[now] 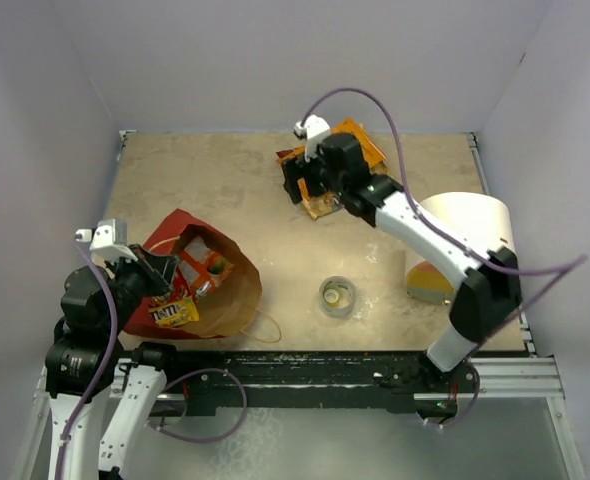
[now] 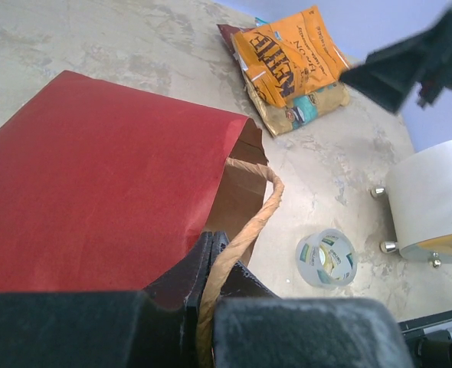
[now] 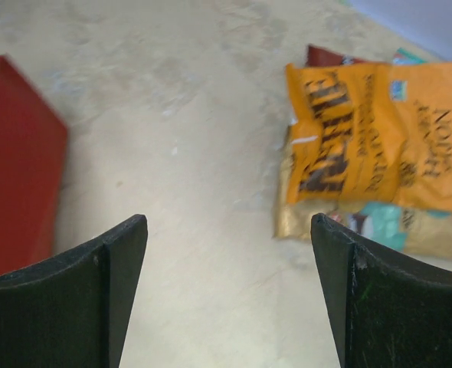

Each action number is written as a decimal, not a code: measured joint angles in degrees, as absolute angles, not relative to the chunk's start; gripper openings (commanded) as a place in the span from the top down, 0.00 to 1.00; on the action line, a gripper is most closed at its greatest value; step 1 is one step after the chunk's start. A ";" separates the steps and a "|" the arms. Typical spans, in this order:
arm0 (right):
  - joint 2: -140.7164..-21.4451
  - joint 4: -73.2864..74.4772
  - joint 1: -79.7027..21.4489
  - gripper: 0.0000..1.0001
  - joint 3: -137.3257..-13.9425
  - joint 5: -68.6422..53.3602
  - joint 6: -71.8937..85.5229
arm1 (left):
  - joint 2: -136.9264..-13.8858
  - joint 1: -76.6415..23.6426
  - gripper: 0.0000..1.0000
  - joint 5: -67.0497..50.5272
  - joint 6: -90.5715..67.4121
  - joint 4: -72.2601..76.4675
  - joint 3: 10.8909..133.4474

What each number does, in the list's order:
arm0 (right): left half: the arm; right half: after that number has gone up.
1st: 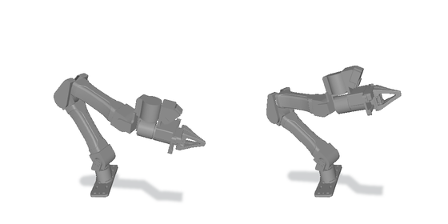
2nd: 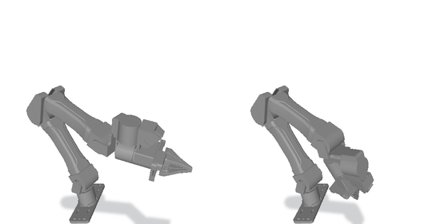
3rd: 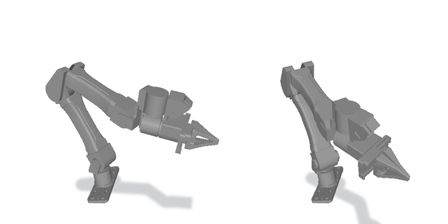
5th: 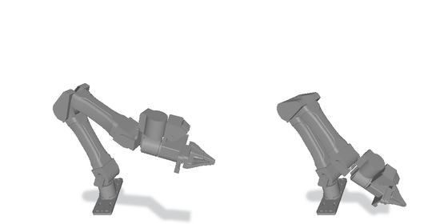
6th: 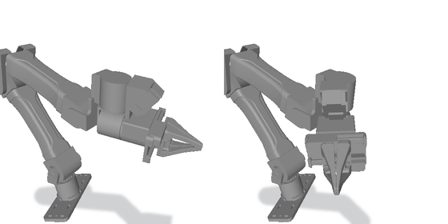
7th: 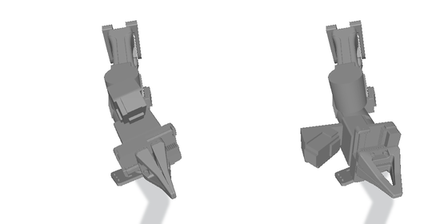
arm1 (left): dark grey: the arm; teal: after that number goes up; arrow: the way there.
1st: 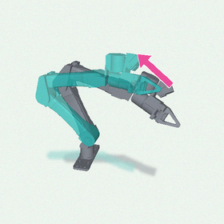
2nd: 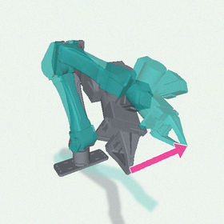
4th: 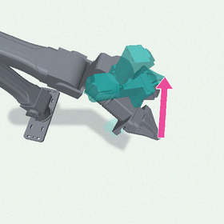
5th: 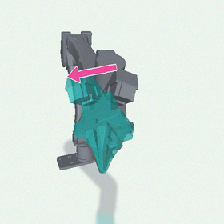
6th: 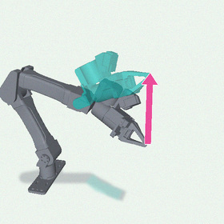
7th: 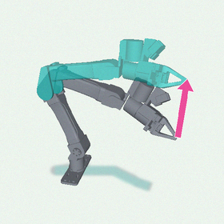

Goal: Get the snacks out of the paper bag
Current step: Place the snack at the center of the board, then take out the snack from the paper bag.

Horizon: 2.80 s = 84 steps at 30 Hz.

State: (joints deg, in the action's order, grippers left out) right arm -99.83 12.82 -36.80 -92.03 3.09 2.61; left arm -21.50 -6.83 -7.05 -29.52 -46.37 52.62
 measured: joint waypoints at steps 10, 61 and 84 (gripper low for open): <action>-82.15 -6.35 -48.90 0.11 -53.28 -4.19 11.86 | -30.87 -6.81 1.00 -9.08 -29.54 -52.66 57.89; -134.06 -59.66 -70.48 0.10 -76.34 15.33 -17.82 | -22.00 -4.64 1.00 -22.76 -24.32 -54.52 53.56; -130.13 -60.12 -64.23 0.97 -67.31 28.53 -5.69 | -37.71 -4.62 1.00 -21.63 -24.47 -56.01 57.45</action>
